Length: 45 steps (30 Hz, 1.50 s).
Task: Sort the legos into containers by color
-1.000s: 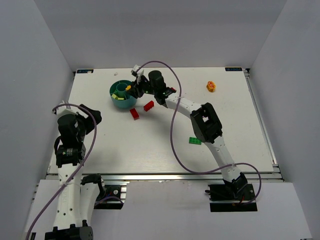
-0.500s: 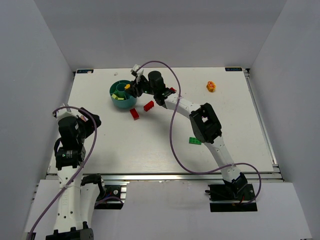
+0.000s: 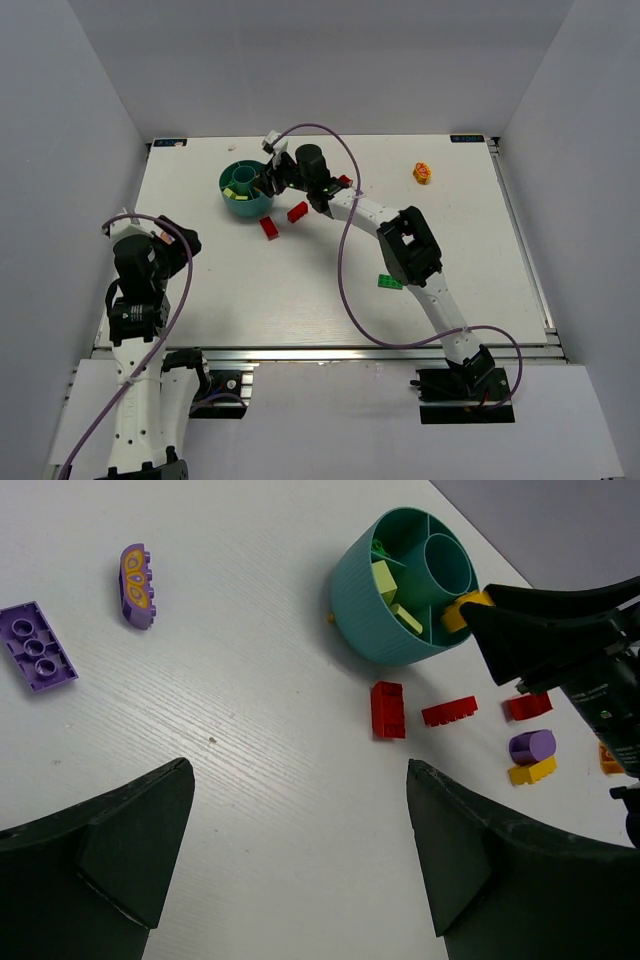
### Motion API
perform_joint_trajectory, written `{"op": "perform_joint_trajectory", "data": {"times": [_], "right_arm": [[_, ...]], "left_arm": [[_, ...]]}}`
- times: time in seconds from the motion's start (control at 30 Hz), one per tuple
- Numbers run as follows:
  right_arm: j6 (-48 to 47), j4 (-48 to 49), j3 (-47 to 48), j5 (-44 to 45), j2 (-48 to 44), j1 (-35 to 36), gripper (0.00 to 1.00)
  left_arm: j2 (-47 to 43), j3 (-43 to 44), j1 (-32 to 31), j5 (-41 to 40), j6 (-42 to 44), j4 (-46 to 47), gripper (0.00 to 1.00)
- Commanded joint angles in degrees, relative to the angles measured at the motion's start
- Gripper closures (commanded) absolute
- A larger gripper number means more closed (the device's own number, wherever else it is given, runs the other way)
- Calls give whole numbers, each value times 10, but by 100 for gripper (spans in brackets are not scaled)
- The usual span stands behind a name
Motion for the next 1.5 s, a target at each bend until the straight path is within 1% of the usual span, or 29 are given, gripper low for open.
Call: {"op": "perform_joint_trajectory", "data": {"times": [0.0,0.07,0.13,0.2,0.23,0.3,0.33,0.37,0.4,0.43,0.47,0.5,0.53,0.57,0.6,0.67,0.7,0.73,0.8,0.83,0.87,0.97,1.0,1.1,1.17,1.2,1.27,1.3,1.47], "right_arm": [[-8,26,7,13,11,0,42],[-8,28,6,13,10,0,34],[-7,28,6,10,7,-1,33],[-1,26,-9,-7,-25,-4,30],[-20,5,-29,-41,-64,-10,11],[-59,-61,-50,-82,-134,-26,11],[-91,-128,-64,-113,-176,-37,11],[-114,-184,-98,-124,-222,-50,11],[-149,-225,-116,-132,-251,-59,13],[-161,-269,-131,-134,-279,-70,18],[-164,-315,-158,-139,-316,-91,32],[-162,-335,-184,-143,-342,-107,43],[-162,-348,-215,-144,-370,-124,50],[-163,-349,-215,-144,-370,-134,50],[-162,-352,-232,-142,-399,-144,50],[-163,-372,-275,-132,-423,-173,45],[-162,-382,-285,-121,-440,-183,39],[-162,-397,-302,-115,-447,-195,31],[-139,-405,-317,-99,-461,-234,25],[-125,-404,-324,-86,-463,-248,23],[-111,-405,-333,-63,-464,-271,23],[-90,-425,-327,12,-442,-301,22],[-80,-431,-321,70,-433,-303,21],[-64,-472,-268,135,-386,-315,19],[-59,-487,-233,144,-355,-326,19],[-59,-485,-206,145,-329,-337,19],[-61,-487,-193,146,-306,-343,19],[-61,-495,-165,146,-294,-346,18],[-78,-515,-95,116,-215,-364,19]], "left_arm": [[-7,23,2,5,-5,-9,4],[-7,24,3,7,-8,-8,4],[-8,27,3,13,-14,-8,4],[-11,29,2,28,-21,-4,4],[-12,25,3,56,-27,7,5],[-18,9,3,96,-40,32,11],[-20,-4,3,136,-50,54,25],[-21,-14,3,188,-57,72,44],[-20,-32,3,220,-75,100,72],[-17,-44,3,250,-90,118,77],[-12,-55,3,284,-106,134,74],[-1,-70,2,297,-132,155,51],[2,-74,3,305,-150,161,41],[6,-79,3,305,-150,161,35],[9,-81,3,306,-155,164,30],[15,-86,3,310,-161,172,22],[16,-87,3,308,-161,174,21],[18,-87,3,307,-162,176,20],[30,-86,2,311,-162,178,19],[34,-85,1,312,-163,179,19],[38,-84,0,313,-163,178,19],[52,-82,-6,312,-162,182,19],[57,-82,-10,311,-164,185,19],[65,-82,-24,304,-167,191,18],[72,-82,-36,294,-170,196,18],[79,-81,-61,272,-174,200,18],[84,-79,-68,268,-176,203,18],[88,-77,-93,252,-179,204,18],[102,-70,-123,218,-182,204,18]]}}
